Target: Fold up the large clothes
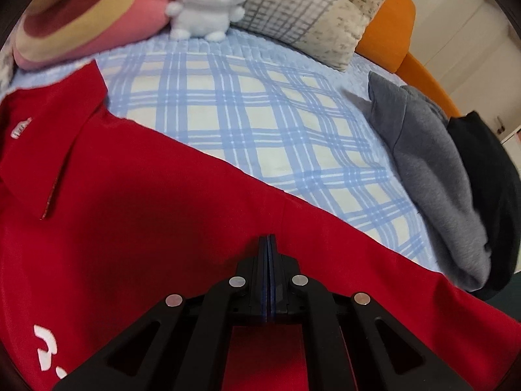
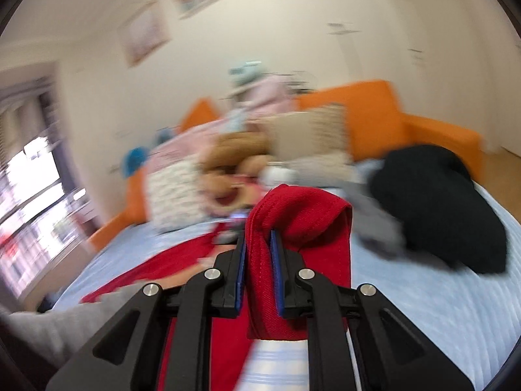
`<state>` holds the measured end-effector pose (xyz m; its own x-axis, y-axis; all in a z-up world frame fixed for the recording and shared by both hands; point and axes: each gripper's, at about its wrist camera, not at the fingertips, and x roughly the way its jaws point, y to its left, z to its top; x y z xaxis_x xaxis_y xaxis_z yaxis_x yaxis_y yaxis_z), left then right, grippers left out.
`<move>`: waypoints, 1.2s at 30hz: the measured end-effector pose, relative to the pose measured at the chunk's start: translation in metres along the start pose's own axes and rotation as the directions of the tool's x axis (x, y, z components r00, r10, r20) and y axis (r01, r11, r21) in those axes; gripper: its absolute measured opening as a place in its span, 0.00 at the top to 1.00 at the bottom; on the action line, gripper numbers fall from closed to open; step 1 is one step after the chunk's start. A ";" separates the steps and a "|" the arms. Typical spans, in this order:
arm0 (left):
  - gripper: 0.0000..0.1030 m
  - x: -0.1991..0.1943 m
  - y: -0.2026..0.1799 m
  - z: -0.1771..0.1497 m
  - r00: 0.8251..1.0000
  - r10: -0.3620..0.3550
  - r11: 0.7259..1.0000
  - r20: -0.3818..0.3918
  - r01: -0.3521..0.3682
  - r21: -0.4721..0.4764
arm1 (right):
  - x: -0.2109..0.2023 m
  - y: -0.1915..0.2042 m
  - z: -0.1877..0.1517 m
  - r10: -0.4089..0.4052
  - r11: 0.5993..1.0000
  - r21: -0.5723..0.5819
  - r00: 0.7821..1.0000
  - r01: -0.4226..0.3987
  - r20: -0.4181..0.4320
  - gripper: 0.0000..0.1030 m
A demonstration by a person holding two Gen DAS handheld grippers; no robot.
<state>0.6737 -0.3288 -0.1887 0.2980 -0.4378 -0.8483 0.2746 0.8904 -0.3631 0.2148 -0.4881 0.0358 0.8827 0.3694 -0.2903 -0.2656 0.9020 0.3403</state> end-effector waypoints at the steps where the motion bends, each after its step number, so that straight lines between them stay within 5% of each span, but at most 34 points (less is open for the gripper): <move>1: 0.94 -0.001 0.003 0.001 1.000 -0.021 1.000 -0.008 0.021 -0.007 | 0.007 0.020 0.005 0.052 0.998 -0.033 0.998 -0.053 -0.019 0.86; 4: 0.94 -0.002 0.013 0.004 0.996 -0.083 0.996 -0.026 0.082 -0.039 | 0.025 0.069 0.014 0.195 0.974 -0.099 0.976 -0.204 -0.094 0.86; 10: 0.94 -0.004 0.038 0.007 0.980 -0.191 0.978 -0.054 0.185 -0.097 | 0.054 0.159 -0.005 0.367 0.878 -0.204 0.883 -0.432 -0.292 0.86; 15: 0.94 -0.007 0.047 0.008 0.977 -0.198 0.980 -0.076 0.195 -0.051 | 0.090 0.192 -0.060 0.358 0.832 -0.197 0.773 -0.519 -0.524 0.86; 21: 0.94 -0.007 0.052 0.010 0.977 -0.193 0.981 -0.086 0.192 -0.018 | 0.121 0.189 -0.141 0.352 0.827 -0.094 0.639 -0.555 -0.684 0.86; 25: 0.94 -0.009 0.055 0.010 0.979 -0.190 0.982 -0.077 0.190 -0.012 | 0.135 0.195 -0.197 0.331 0.824 -0.073 0.583 -0.562 -0.742 0.85; 30: 0.94 -0.015 0.071 0.010 0.981 -0.191 0.981 -0.043 0.189 -0.036 | 0.145 0.192 -0.248 0.299 0.838 -0.059 0.546 -0.543 -0.782 0.85; 36: 0.94 -0.019 0.086 0.010 0.984 -0.178 0.981 -0.001 0.177 -0.080 | 0.144 0.194 -0.259 0.272 0.839 -0.108 0.583 -0.533 -0.765 0.85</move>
<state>0.7008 -0.2446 -0.1997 0.2435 -0.5890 -0.7706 0.2491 0.8058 -0.5372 0.1898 -0.2016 -0.1715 0.1458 0.6319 -0.7612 -0.7350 0.5842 0.3442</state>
